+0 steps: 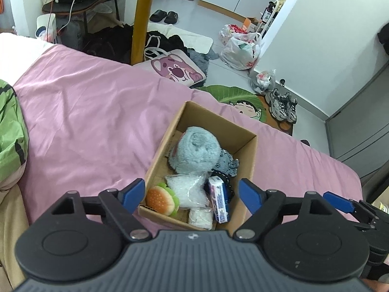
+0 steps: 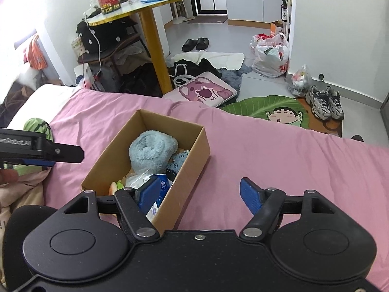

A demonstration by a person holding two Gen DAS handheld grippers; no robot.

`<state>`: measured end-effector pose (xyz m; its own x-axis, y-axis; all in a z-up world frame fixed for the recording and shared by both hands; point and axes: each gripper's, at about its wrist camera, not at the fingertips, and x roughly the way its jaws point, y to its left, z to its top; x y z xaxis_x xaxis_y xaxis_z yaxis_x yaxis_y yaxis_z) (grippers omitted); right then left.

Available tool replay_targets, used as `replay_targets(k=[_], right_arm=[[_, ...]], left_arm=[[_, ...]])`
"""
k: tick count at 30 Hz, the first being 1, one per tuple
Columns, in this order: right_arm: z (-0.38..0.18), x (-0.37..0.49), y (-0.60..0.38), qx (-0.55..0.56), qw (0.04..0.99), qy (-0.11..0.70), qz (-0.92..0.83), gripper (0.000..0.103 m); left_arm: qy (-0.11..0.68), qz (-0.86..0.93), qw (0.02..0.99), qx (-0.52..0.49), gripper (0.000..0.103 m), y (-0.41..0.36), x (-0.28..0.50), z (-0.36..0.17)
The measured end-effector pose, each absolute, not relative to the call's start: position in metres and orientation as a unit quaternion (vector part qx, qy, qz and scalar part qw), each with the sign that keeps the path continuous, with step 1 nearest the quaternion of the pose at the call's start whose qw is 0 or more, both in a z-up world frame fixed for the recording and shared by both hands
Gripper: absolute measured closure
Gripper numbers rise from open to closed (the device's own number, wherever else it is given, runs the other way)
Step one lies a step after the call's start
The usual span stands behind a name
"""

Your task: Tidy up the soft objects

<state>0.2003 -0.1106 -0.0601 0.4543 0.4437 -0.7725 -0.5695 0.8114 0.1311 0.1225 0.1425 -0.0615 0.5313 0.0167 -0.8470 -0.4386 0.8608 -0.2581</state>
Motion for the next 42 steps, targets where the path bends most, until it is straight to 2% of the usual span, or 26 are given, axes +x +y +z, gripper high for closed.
replay_targets(k=[5,13,24,42], right_arm=[[-0.052,0.199,-0.13,-0.049,0.854,0.425,0.296,0.027],[-0.04,0.198,-0.161,-0.006,0.861,0.421,0.285,0.016],[-0.018,0.186,-0.203,0.035,0.867,0.407,0.284,0.0],[0.014,0.149,-0.252,0.061,0.869,0.4,0.284,0.0]], left_arm=[[0.464,0.134,0.85,-0.211,0.016,0.129,0.124,-0.053],[0.454,0.122,0.862,-0.19,0.001,0.102,0.119,-0.037],[0.441,0.104,0.872,-0.183,0.001,0.071,0.109,-0.019],[0.424,0.082,0.887,-0.161,0.001,0.038,0.073,0.015]])
